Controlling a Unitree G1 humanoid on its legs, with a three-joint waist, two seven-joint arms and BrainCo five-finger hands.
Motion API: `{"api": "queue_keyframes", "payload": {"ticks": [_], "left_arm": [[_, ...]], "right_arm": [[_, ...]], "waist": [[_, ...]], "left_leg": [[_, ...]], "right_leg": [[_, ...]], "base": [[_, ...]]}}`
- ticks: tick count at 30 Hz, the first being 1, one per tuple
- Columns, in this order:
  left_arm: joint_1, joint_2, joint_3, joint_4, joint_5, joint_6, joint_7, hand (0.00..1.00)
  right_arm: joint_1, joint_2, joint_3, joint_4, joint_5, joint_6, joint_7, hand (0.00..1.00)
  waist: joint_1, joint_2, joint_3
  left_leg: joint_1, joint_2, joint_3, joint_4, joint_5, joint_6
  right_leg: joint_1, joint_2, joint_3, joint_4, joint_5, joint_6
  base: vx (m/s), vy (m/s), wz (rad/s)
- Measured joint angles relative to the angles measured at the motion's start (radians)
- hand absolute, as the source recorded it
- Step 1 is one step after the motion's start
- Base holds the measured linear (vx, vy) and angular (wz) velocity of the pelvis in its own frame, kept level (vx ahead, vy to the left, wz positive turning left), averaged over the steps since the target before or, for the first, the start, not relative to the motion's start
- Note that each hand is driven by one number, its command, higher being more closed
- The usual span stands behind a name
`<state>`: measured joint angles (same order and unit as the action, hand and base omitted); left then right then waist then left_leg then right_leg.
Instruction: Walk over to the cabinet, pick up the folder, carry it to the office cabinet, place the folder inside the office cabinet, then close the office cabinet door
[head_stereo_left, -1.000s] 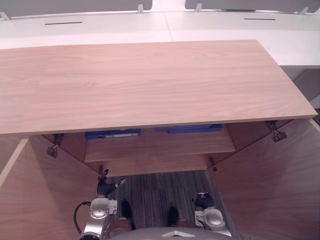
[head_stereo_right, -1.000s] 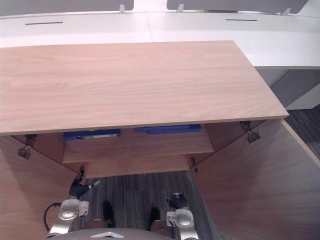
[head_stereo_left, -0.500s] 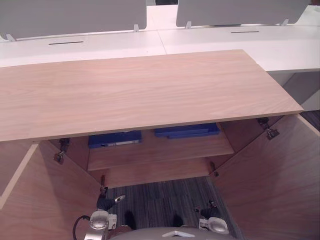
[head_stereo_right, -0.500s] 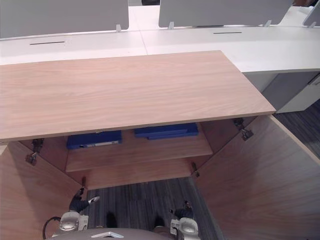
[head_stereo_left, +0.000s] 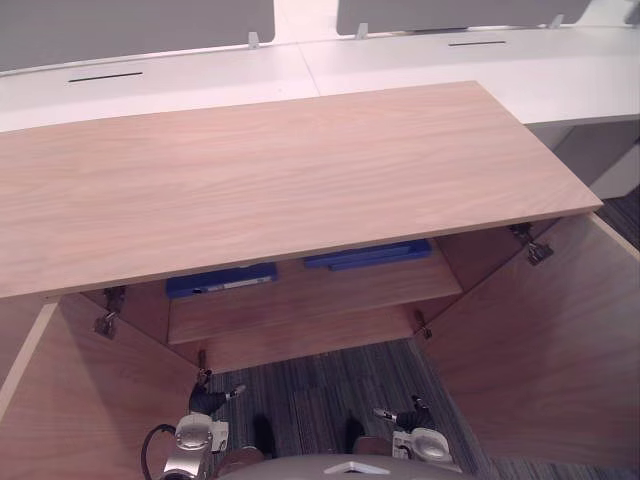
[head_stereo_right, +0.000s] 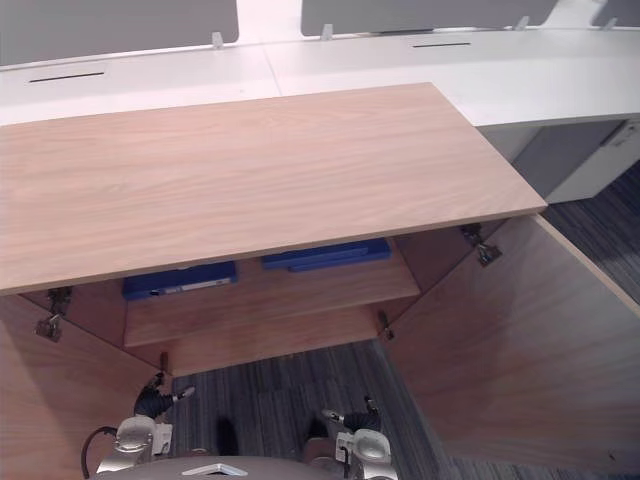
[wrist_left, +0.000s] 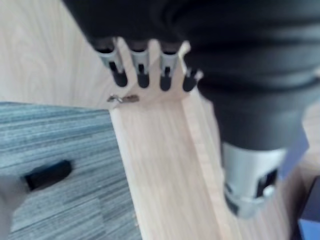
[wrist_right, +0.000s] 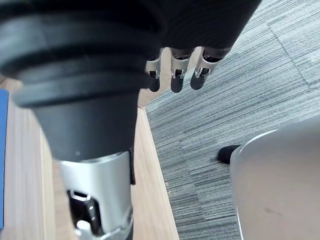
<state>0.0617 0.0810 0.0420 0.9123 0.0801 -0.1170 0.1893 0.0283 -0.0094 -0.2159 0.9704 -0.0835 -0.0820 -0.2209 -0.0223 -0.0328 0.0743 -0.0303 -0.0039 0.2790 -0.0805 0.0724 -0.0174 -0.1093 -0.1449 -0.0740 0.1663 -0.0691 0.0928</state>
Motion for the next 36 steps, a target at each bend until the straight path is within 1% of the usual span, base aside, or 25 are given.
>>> {"api": "queue_keyframes", "payload": {"ticks": [1, 3, 4, 6, 8, 9, 10, 11, 12, 14, 17, 21, 22, 24, 28, 30, 32, 33, 35, 36], "left_arm": [[0.000, -0.001, 0.000, 0.000, 0.000, 0.000, 0.000, 0.00], [-0.001, -0.001, 0.001, 0.000, -0.001, 0.000, 0.000, 0.00], [0.000, -0.001, 0.005, 0.000, -0.001, 0.000, 0.000, 0.00], [0.000, -0.001, 0.006, 0.001, -0.001, 0.000, 0.000, 0.00], [-0.007, -0.004, 0.006, 0.001, -0.001, 0.000, 0.000, 0.00], [-0.009, -0.005, 0.006, 0.001, -0.001, 0.000, 0.000, 0.00], [-0.010, -0.006, 0.005, 0.000, -0.002, 0.000, 0.000, 0.00], [-0.010, -0.005, 0.002, 0.000, -0.001, 0.000, -0.001, 0.00], [-0.009, -0.007, -0.001, 0.000, -0.001, 0.000, -0.002, 0.00], [-0.002, -0.028, -0.004, 0.000, -0.001, 0.000, -0.009, 0.00], [0.021, -0.040, -0.006, 0.001, -0.001, 0.000, -0.020, 0.00], [0.010, -0.040, -0.037, 0.002, 0.000, 0.001, -0.021, 0.00], [0.007, -0.039, -0.044, 0.002, 0.001, 0.001, -0.021, 0.00], [0.005, -0.038, -0.044, 0.007, 0.001, 0.002, -0.021, 0.00], [-0.004, -0.024, -0.043, 0.014, 0.001, 0.003, -0.020, 0.00], [-0.007, -0.020, -0.041, 0.021, 0.001, 0.008, -0.020, 0.00], [-0.007, -0.021, -0.035, 0.021, 0.001, 0.010, -0.019, 0.00], [-0.006, -0.020, -0.034, 0.021, 0.002, 0.010, -0.019, 0.00], [0.002, -0.021, -0.034, 0.020, 0.002, 0.011, -0.019, 0.00], [0.003, -0.021, -0.034, 0.019, 0.002, 0.011, -0.018, 0.00]], "right_arm": [[0.000, 0.000, 0.002, 0.000, 0.001, 0.000, 0.000, 0.00], [-0.004, 0.001, 0.008, 0.000, 0.001, 0.000, 0.000, 0.00], [-0.005, 0.001, 0.012, 0.000, 0.001, 0.000, 0.000, 0.00], [-0.024, 0.000, 0.016, -0.001, 0.003, 0.000, 0.000, 0.00], [-0.041, 0.000, 0.014, -0.001, 0.008, -0.001, -0.001, 0.00], [-0.044, -0.001, 0.014, -0.001, 0.009, -0.001, -0.002, 0.00], [-0.050, -0.002, 0.014, -0.001, 0.009, -0.001, -0.003, 0.00], [-0.051, -0.002, 0.014, -0.006, 0.013, -0.001, -0.004, 0.00], [-0.049, -0.005, 0.013, -0.011, 0.017, -0.001, -0.005, 0.00], [-0.043, -0.021, 0.003, -0.012, 0.019, -0.001, -0.007, 0.00], [-0.012, -0.021, -0.008, -0.013, 0.021, -0.001, -0.007, 0.00], [0.009, -0.008, -0.043, -0.012, 0.058, -0.001, -0.007, 0.00], [0.009, -0.009, -0.043, -0.012, 0.059, -0.001, -0.007, 0.00], [0.008, -0.008, -0.043, -0.012, 0.060, -0.001, -0.007, 0.00], [-0.009, -0.004, -0.043, -0.027, 0.060, -0.002, -0.008, 0.00], [-0.003, -0.003, -0.042, -0.092, 0.059, -0.001, -0.010, 0.00], [0.027, -0.004, -0.042, -0.247, 0.056, -0.002, -0.014, 0.00], [0.033, -0.005, -0.043, -0.291, 0.056, -0.002, -0.017, 0.00], [0.056, -0.011, -0.067, -0.455, 0.048, -0.017, -0.033, 0.00], [0.059, -0.013, -0.082, -0.487, 0.047, -0.024, -0.040, 0.00]], "waist": [[0.003, -0.001, -0.001], [0.015, -0.002, 0.000], [0.025, -0.007, 0.000], [0.023, -0.008, 0.011], [0.023, -0.004, 0.048], [0.021, -0.001, 0.054], [0.015, 0.004, 0.061], [0.012, 0.003, 0.061], [0.012, 0.005, 0.063], [0.011, 0.022, 0.069], [0.007, 0.029, 0.063], [-0.013, 0.040, 0.051], [-0.014, 0.042, 0.049], [-0.015, 0.045, 0.049], [-0.015, 0.043, 0.047], [-0.019, 0.046, 0.045], [-0.025, 0.047, 0.045], [-0.030, 0.047, 0.045], [-0.048, 0.049, 0.043], [-0.050, 0.051, 0.041]], "left_leg": [[0.000, 0.001, -0.007, 0.000, 0.001, 0.000], [-0.007, 0.007, -0.013, 0.000, 0.007, 0.009], [-0.021, 0.010, -0.013, 0.001, 0.011, 0.008], [-0.042, 0.009, -0.029, 0.001, 0.022, 0.010], [-0.041, 0.014, -0.052, 0.002, 0.034, 0.009], [-0.042, 0.016, -0.057, 0.002, 0.036, 0.006], [-0.054, 0.021, -0.067, 0.017, 0.041, 0.003], [-0.085, 0.021, -0.089, 0.055, 0.038, 0.000], [-0.089, 0.021, -0.095, 0.061, 0.037, -0.001], [-0.078, 0.025, -0.110, 0.057, 0.025, -0.013], [-0.024, 0.027, -0.111, -0.005, 0.017, -0.018], [-0.016, 0.031, -0.107, -0.006, 0.019, -0.021], [-0.013, 0.031, -0.099, -0.006, 0.021, -0.018], [0.014, 0.032, -0.067, -0.006, 0.012, -0.024], [0.045, 0.041, -0.016, -0.006, 0.004, -0.031], [0.056, 0.049, 0.011, -0.006, -0.003, -0.039], [0.074, 0.060, 0.054, -0.006, -0.018, -0.044], [0.079, 0.063, 0.063, -0.005, -0.021, -0.046], [0.101, 0.070, 0.111, 0.000, -0.034, -0.051], [0.106, 0.072, 0.125, 0.000, -0.038, -0.051]], "right_leg": [[0.014, 0.002, -0.008, -0.028, 0.006, 0.005], [0.043, 0.011, -0.024, -0.096, 0.036, 0.002], [0.047, 0.016, -0.024, -0.127, 0.051, -0.006], [0.046, 0.021, -0.040, -0.150, 0.068, -0.003], [0.056, 0.027, -0.059, -0.142, 0.065, -0.009], [0.055, 0.029, -0.067, -0.134, 0.060, -0.013], [0.034, 0.030, -0.075, -0.089, 0.035, -0.019], [0.002, 0.024, -0.075, -0.043, 0.001, -0.035], [-0.006, 0.021, -0.076, -0.026, -0.011, -0.031], [-0.015, 0.021, -0.077, 0.009, -0.038, -0.022], [0.014, 0.037, -0.063, -0.006, -0.040, -0.019], [0.042, 0.047, -0.037, -0.051, -0.027, -0.018], [0.048, 0.048, -0.027, -0.061, -0.016, -0.020], [0.078, 0.056, 0.003, -0.097, 0.011, -0.016], [0.093, 0.069, 0.060, -0.129, 0.029, -0.021], [0.091, 0.077, 0.088, -0.135, 0.036, -0.025], [0.088, 0.092, 0.134, -0.146, 0.051, -0.027], [0.087, 0.096, 0.147, -0.147, 0.053, -0.028], [0.077, 0.107, 0.202, -0.148, 0.065, -0.029], [0.073, 0.111, 0.216, -0.149, 0.069, -0.029]], "base": [[0.06, -0.010, 0.24], [0.05, -0.013, 0.09], [0.04, -0.017, 0.04], [0.02, -0.014, 0.19], [-0.02, -0.014, 0.28], [-0.05, -0.036, 0.24], [-0.05, -0.042, 0.31], [-0.06, -0.051, 0.29], [-0.05, -0.050, 0.23], [-0.07, -0.048, 0.04], [0.00, -0.023, -0.08], [0.06, -0.001, -0.06], [0.10, 0.010, -0.30], [0.11, 0.004, -0.41], [0.06, -0.016, -0.48], [0.02, -0.023, -0.45], [0.00, -0.019, -0.60], [-0.02, -0.007, -0.65], [-0.04, 0.000, -0.68], [-0.06, 0.007, -0.69]]}}
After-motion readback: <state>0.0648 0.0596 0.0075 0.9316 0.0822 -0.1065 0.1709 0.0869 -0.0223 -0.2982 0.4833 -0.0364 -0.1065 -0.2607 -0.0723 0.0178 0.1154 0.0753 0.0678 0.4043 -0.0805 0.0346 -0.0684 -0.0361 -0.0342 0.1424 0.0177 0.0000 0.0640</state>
